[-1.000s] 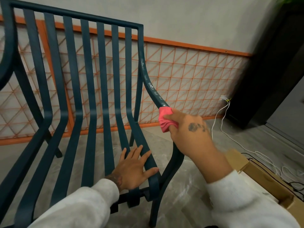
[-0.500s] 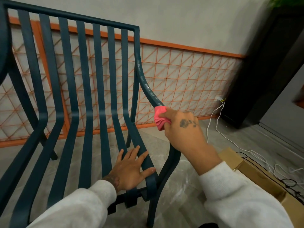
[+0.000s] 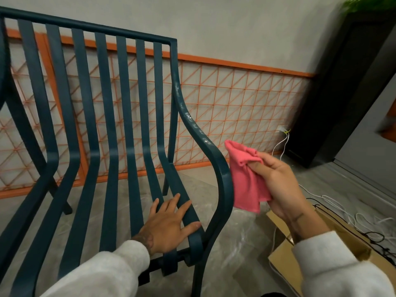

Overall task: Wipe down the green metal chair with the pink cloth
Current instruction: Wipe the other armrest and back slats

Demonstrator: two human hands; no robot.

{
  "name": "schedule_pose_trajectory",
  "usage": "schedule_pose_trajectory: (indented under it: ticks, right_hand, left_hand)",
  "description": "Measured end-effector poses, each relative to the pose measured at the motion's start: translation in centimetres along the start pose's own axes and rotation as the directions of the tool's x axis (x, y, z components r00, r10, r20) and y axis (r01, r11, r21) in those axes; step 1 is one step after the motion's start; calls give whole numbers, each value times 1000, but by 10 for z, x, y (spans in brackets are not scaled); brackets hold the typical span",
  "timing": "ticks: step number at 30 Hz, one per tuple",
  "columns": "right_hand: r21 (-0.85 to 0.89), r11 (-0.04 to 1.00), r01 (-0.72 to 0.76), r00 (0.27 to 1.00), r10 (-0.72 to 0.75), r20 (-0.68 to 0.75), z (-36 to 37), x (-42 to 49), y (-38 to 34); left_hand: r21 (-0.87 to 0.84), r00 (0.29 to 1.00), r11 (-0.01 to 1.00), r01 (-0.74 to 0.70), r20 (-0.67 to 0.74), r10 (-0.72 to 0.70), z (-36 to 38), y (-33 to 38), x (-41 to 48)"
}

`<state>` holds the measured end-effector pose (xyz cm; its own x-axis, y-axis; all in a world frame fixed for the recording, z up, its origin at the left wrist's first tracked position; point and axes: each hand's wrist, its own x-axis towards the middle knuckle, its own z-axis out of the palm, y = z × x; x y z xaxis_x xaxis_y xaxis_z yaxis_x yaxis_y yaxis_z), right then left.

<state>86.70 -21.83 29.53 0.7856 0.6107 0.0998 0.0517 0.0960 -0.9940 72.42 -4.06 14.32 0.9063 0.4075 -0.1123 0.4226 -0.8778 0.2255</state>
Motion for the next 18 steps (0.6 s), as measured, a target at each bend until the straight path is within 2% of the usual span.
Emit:
schedule_pose_trajectory:
  ticks: [3, 5, 7, 9, 12, 15, 18]
  right_hand:
    - [-94, 989, 113, 993, -116, -25, 8, 18, -13]
    - [-281, 944, 173, 985, -160, 70, 22, 26, -21]
    - [-535, 807, 251, 963, -153, 222, 37, 28, -17]
    - [-702, 618, 354, 935, -222, 276, 46, 20, -5]
    - [-767, 506, 394, 907, -349, 236, 40, -9, 11]
    - [-803, 452, 389, 900, -370, 228, 33, -29, 17]
    - [-879, 302, 370, 892, -381, 244, 48, -20, 4]
  left_hand:
    - [-4, 1000, 1000, -7, -11, 7, 1, -1, 0]
    - [3, 1000, 1000, -20, -9, 20, 2, -2, 0]
    - [5, 1000, 1000, -15, 1, 15, 1, -2, 1]
    - [1, 1000, 1000, -9, 11, 9, 1, -2, 1]
    - [-2, 1000, 1000, 0, -2, 0, 1, -2, 0]
    - [15, 1000, 1000, -5, 11, 5, 1, -1, 0]
    - [25, 1000, 1000, -2, 8, 1, 4, -2, 0]
